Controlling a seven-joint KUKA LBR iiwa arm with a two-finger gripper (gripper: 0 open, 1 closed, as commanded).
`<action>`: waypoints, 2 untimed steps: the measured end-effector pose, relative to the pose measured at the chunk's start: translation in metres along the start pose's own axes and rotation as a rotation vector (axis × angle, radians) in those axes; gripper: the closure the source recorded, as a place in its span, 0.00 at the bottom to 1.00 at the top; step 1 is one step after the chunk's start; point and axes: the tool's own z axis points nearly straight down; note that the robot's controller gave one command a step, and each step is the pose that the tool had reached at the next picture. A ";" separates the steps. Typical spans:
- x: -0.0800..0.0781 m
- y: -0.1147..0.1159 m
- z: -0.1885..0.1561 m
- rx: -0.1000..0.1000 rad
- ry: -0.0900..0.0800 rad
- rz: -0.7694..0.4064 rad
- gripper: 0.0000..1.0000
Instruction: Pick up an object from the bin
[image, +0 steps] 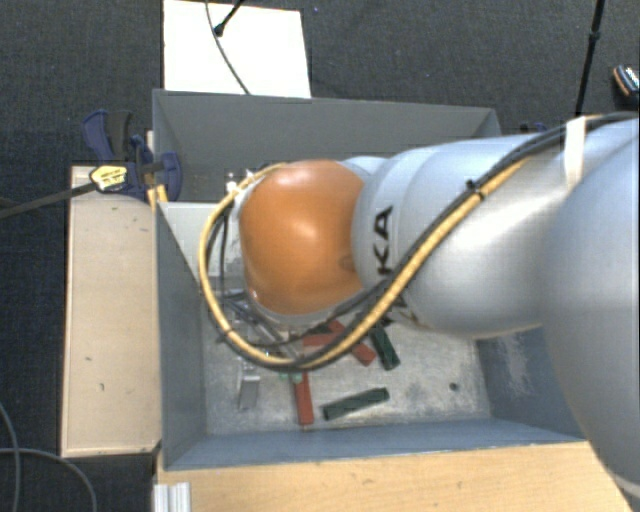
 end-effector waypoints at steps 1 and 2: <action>-0.019 -0.012 0.126 0.002 -0.002 -0.245 0.00; -0.053 -0.019 0.063 0.000 -0.015 -0.494 0.00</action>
Offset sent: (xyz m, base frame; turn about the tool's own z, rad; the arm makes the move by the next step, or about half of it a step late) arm 0.0190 -0.0114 -0.1232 -0.2460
